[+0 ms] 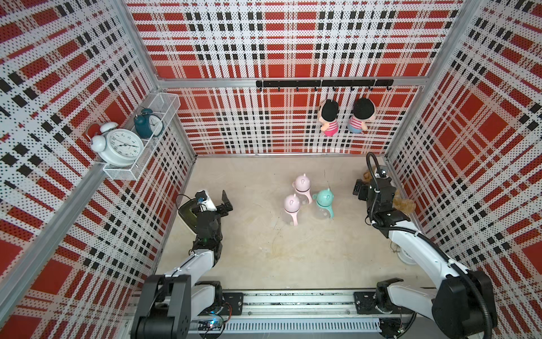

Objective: Assemble the baby bottles
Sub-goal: Reset both arms

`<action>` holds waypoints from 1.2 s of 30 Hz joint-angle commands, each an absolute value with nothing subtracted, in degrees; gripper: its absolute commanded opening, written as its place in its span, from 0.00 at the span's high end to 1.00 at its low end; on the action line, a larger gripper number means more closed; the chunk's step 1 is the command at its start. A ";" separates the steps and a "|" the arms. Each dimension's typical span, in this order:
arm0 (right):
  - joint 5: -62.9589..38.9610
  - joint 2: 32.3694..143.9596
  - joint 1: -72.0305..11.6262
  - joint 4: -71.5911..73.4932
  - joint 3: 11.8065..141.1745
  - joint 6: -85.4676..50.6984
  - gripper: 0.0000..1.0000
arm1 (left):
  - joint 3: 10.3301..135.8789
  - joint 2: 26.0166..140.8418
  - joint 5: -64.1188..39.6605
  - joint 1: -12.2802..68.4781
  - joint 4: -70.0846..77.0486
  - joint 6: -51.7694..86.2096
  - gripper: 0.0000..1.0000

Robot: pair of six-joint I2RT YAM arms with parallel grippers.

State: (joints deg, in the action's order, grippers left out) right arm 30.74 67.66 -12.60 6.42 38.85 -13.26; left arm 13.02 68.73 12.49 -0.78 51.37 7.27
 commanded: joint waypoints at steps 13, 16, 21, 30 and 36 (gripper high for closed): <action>30.72 78.92 -13.36 57.39 19.48 3.95 0.00 | 4.66 85.18 0.92 -6.18 90.06 7.20 0.02; 29.42 77.35 -13.12 57.42 17.24 4.79 0.00 | 6.64 88.99 1.81 -4.75 89.30 5.63 0.02; 24.05 81.39 -12.61 68.80 12.37 4.93 0.00 | 7.22 90.79 1.01 -4.92 90.12 5.56 0.02; 21.07 87.91 -9.62 77.19 10.78 1.97 0.00 | 7.75 90.53 3.87 -2.91 88.80 4.13 0.02; 15.85 90.04 -6.68 73.71 12.95 -0.45 0.00 | 12.18 90.33 8.88 0.16 79.88 1.66 0.02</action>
